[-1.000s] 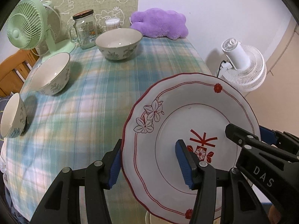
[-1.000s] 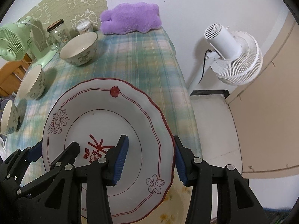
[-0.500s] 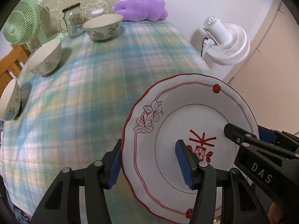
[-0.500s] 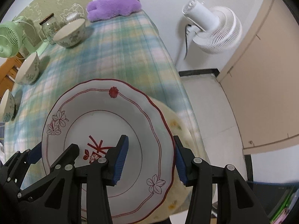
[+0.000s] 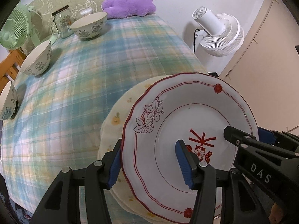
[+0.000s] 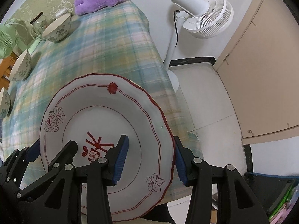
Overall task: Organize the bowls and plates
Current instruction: 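Carry the red-patterned plate with both grippers over the yellow-flower stack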
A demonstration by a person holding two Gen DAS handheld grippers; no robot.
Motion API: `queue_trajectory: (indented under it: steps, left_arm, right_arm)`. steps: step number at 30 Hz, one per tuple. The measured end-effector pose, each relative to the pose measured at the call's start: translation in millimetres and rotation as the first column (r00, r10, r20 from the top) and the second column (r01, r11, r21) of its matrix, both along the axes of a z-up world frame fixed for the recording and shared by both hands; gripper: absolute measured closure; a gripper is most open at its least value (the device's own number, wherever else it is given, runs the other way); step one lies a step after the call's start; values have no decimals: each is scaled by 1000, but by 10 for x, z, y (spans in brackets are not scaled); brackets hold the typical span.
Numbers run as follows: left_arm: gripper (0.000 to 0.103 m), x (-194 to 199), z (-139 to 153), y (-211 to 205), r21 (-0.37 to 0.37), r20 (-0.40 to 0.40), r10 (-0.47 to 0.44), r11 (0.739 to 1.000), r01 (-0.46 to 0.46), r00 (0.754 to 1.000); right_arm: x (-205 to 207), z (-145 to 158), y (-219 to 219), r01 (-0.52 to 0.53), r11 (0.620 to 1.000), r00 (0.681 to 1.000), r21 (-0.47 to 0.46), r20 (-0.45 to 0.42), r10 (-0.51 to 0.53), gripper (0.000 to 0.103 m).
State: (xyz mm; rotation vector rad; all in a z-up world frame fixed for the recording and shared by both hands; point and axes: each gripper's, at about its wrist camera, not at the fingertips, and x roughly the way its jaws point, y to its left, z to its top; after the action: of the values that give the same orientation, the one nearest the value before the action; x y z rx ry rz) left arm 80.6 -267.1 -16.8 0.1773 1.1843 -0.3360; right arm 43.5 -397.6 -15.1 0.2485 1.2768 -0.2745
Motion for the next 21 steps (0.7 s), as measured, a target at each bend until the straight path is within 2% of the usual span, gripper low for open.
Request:
queue_trajectory:
  steps: [6, 11, 18, 20, 21]
  left_arm:
    - [46, 13, -44, -86, 37, 12, 26, 999, -26, 1000]
    - [40, 8, -47, -150, 63, 29, 39, 997, -41, 999]
    - [39, 3, -41, -157, 71, 36, 50, 996, -53, 998]
    - [39, -12, -37, -166, 82, 44, 48, 995, -52, 998]
    - [39, -23, -34, -168, 86, 48, 47, 995, -51, 998]
  right_arm:
    - [66, -46, -83, -18, 1000, 1000, 12, -4, 18, 52]
    - [126, -90, -100, -42, 999, 999, 15, -4, 42, 52]
    - [67, -74, -206, -43, 996, 999, 77, 23, 42, 52]
    - [2, -20, -243, -33, 997, 999, 73, 37, 31, 60]
    - [-26, 1, -270, -27, 997, 999, 78, 45, 24, 73]
